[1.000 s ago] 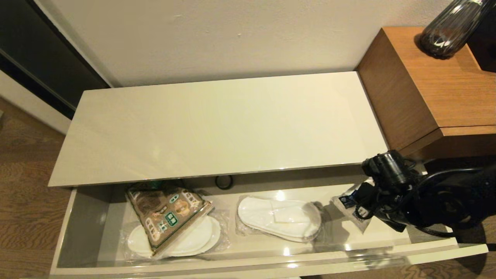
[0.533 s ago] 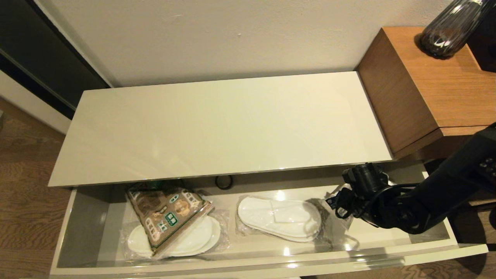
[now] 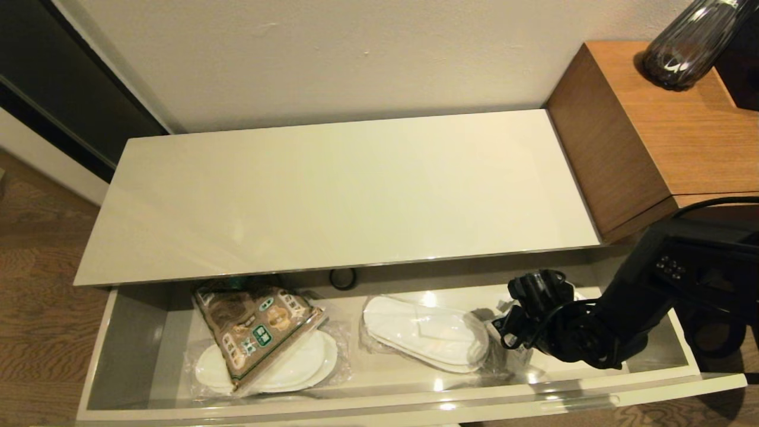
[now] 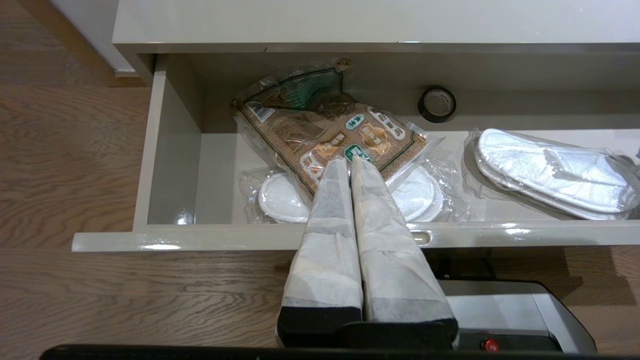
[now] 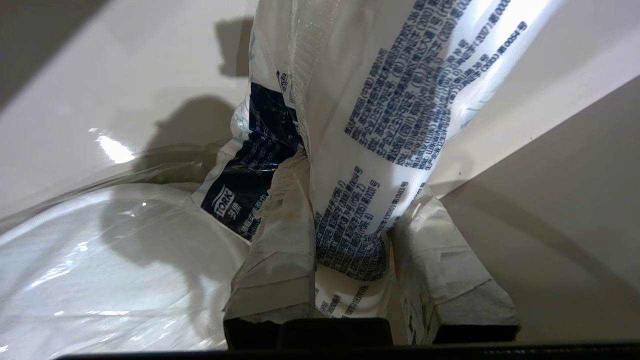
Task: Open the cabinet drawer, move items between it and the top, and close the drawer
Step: Put the tissue in the drawer
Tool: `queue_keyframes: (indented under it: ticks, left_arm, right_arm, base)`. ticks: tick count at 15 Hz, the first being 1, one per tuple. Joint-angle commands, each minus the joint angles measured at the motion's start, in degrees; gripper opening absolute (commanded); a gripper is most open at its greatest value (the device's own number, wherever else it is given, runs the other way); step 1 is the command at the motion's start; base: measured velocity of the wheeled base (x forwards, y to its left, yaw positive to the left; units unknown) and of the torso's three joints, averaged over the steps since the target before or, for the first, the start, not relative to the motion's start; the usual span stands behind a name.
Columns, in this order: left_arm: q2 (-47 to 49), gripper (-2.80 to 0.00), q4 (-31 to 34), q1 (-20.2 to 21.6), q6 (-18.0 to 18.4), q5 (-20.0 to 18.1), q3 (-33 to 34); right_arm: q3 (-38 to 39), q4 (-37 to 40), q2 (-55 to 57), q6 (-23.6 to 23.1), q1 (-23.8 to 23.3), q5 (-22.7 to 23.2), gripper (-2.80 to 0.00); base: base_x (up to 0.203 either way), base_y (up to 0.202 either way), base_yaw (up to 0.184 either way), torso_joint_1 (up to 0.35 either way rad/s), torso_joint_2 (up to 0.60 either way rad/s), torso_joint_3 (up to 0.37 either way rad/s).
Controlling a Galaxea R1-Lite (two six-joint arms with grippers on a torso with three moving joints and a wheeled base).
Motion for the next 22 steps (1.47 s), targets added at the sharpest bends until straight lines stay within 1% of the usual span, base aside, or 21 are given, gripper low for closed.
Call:
queue_keyframes:
  ticks: [1,5,6,9,11,17,20,22]
  left_arm:
    - [0.09,-2.8,-0.03,-0.04,-0.05,0.01,0.01]
    - [0.09,-2.8,-0.03,0.0,-0.05,0.01,0.01]
    - [0.09,-2.8,-0.03,0.0,-0.05,0.01,0.01]
    - [0.09,-2.8,-0.03,0.0,-0.05,0.01,0.01]
    - [0.09,-2.8,-0.03,0.0,-0.05,0.01,0.01]
    - [0.09,-2.8,-0.03,0.0,0.03,0.01,0.01]
    - [0.09,-2.8,-0.03,0.0,-0.05,0.01,0.01]
    - [0.09,-2.8,-0.03,0.0,-0.04,0.01,0.01]
  right_arm:
    - [0.11,-0.13,1.28,0.16,-0.07,-0.13,-2.8]
    - [0.03,-0.04,1.58,-0.19,-0.07,-0.22,-2.8]
    - [0.11,-0.04,1.23,-0.54,-0.07,-0.22,-0.03]
    - [0.66,-0.1,-0.56,-0.53,-0.08,-0.13,0.0]
    - [1.82,-0.05,-3.88,-0.64,-0.06,-0.07,0.0]
    - [9.41,-0.3,-8.79,-1.68,0.26,0.57,0.0]
    - [10.21,0.09,-13.04,-1.78,0.28,0.57,0.0]
    - [10.43,1.71,-17.5,-2.13,0.44,0.64,0.0]
  base:
    - [0.0,0.0,0.0,0.0,0.0,0.0]
    - [0.0,0.0,0.0,0.0,0.0,0.0]
    - [0.0,0.0,0.0,0.0,0.0,0.0]
    - [0.0,0.0,0.0,0.0,0.0,0.0]
    - [0.0,0.0,0.0,0.0,0.0,0.0]
    - [0.0,0.0,0.0,0.0,0.0,0.0]
    - [0.0,0.0,0.0,0.0,0.0,0.0]
    - [0.0,0.0,0.0,0.0,0.0,0.0]
